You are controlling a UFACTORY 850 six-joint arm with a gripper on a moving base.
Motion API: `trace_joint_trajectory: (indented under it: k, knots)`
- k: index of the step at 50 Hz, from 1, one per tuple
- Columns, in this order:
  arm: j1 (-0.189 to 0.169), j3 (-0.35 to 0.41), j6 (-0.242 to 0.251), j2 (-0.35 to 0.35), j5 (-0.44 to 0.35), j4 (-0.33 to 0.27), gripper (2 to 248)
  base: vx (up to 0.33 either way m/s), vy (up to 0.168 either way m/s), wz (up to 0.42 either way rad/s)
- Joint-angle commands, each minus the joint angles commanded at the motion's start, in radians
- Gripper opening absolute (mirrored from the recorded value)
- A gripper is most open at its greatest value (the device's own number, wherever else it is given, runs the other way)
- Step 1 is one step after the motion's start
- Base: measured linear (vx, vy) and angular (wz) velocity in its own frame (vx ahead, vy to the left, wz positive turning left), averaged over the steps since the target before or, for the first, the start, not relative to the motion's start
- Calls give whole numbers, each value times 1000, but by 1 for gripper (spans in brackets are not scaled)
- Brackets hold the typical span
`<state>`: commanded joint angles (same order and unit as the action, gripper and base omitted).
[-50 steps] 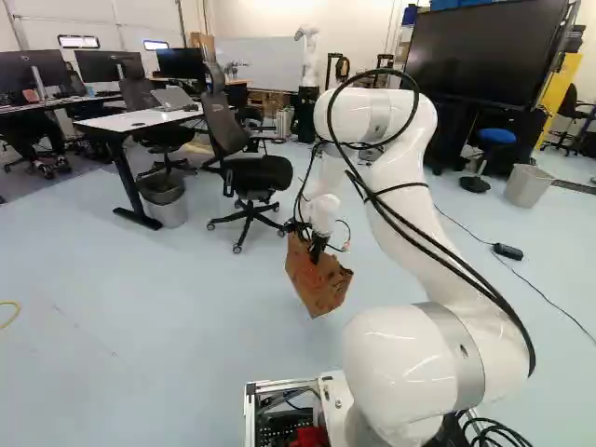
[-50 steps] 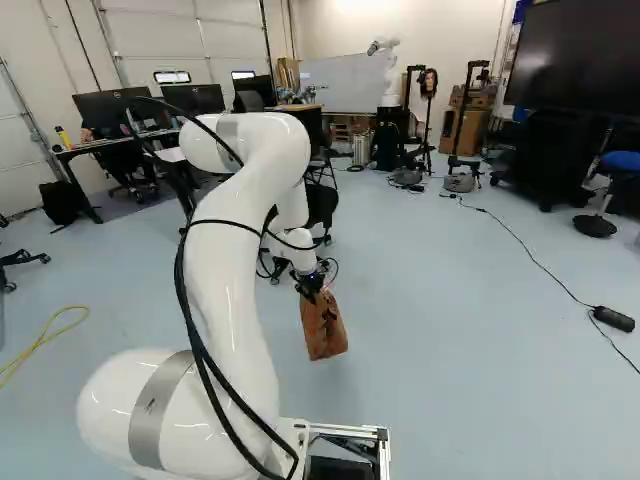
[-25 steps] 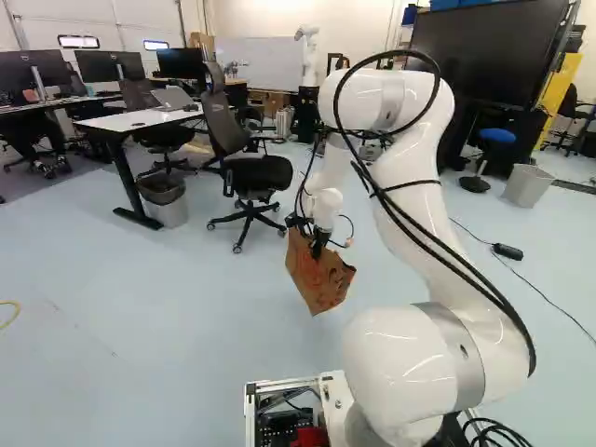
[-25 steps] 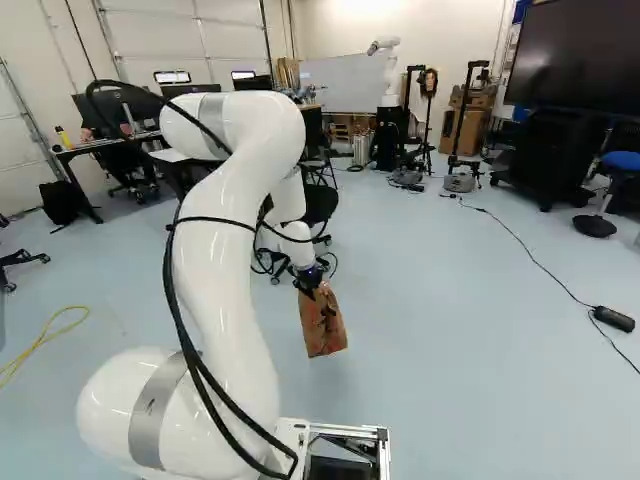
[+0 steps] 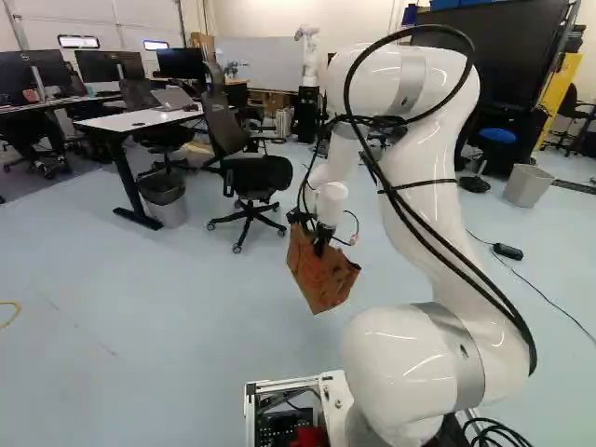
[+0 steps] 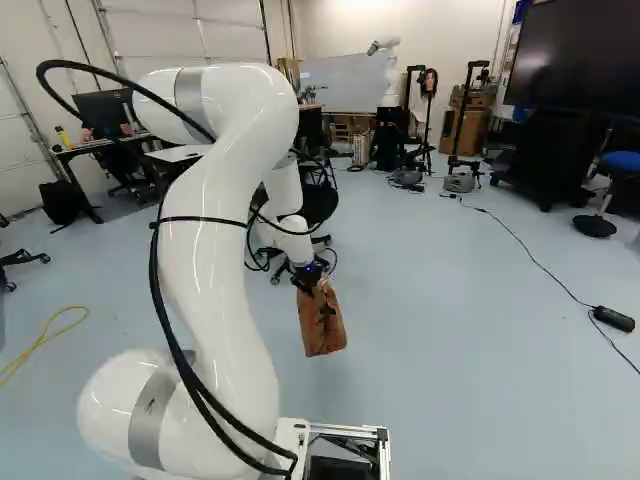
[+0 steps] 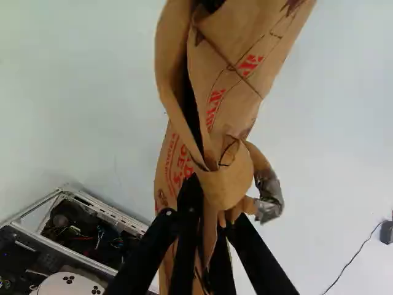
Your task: Pick up the grocery bag from the ground
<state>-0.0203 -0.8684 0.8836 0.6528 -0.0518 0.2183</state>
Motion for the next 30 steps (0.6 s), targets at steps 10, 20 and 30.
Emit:
trace_joint_trajectory:
  k: [10, 20, 30]
  knots:
    - [-3, 45, 0, -53, 0, 0, 19, 0, 0, 0]
    - [-6, 91, 0, -109, 0, 0, 19, 0, 0, 0]
    - [-7, 137, 0, -167, 0, 0, 19, 0, 0, 0]
